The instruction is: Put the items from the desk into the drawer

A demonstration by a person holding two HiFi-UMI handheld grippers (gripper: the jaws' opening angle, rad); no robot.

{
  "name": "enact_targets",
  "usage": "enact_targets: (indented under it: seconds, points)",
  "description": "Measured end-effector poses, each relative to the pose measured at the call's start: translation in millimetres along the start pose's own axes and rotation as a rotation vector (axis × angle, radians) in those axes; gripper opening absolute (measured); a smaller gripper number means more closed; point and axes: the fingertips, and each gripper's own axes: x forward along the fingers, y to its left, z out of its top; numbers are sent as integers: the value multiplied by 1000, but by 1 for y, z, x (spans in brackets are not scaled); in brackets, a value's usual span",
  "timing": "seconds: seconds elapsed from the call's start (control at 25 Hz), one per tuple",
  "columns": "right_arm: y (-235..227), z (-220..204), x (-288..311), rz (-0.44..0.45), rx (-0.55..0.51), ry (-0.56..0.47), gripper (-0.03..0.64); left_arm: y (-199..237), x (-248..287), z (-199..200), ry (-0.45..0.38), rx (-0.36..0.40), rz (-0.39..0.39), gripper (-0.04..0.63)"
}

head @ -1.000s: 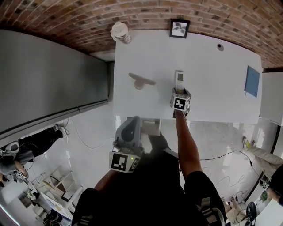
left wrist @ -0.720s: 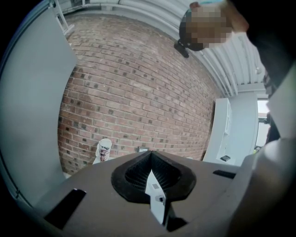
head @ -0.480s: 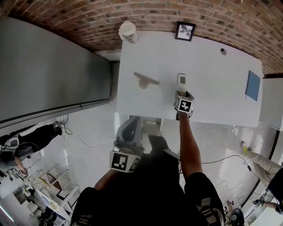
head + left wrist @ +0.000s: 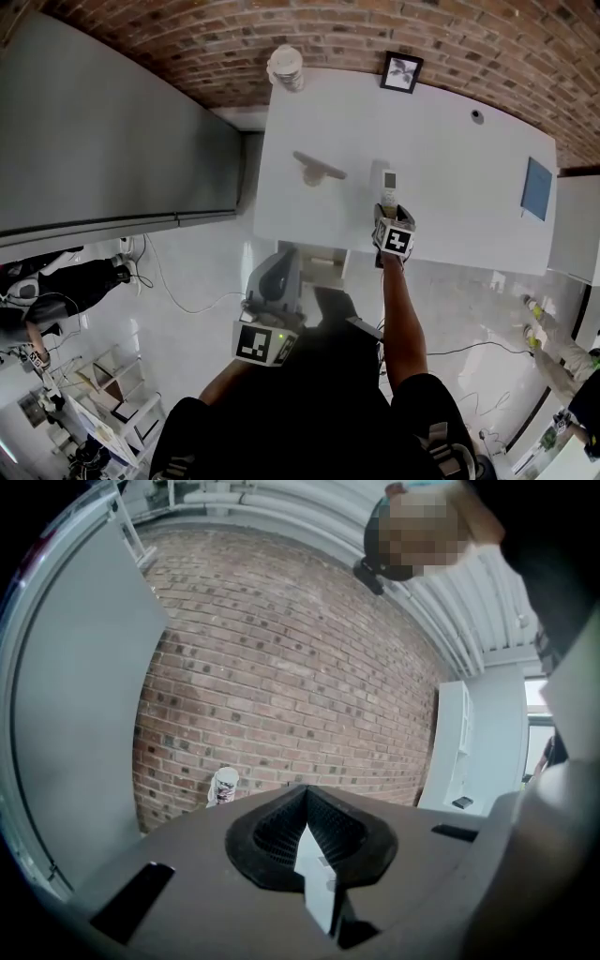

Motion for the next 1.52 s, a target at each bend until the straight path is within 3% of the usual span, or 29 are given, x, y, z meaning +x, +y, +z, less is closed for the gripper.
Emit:
enact_targets:
  seconds: [0.36,0.84,1.16,1.52]
  points:
    - [20,-10,-33,25,-28,-37,241,12,-28,3,-28,-19,22,2]
    - [74,-60,-99,21,-21,-72,241,33,-84,4,-54,-5,-78,2]
    - [128,-111,-130,44,-47,-53,241,64,-130,-6,-55,-12,-88,2]
    - [183,-198,-139,112,-94,46,241,75,-153,-32,-26,-27,-133,2]
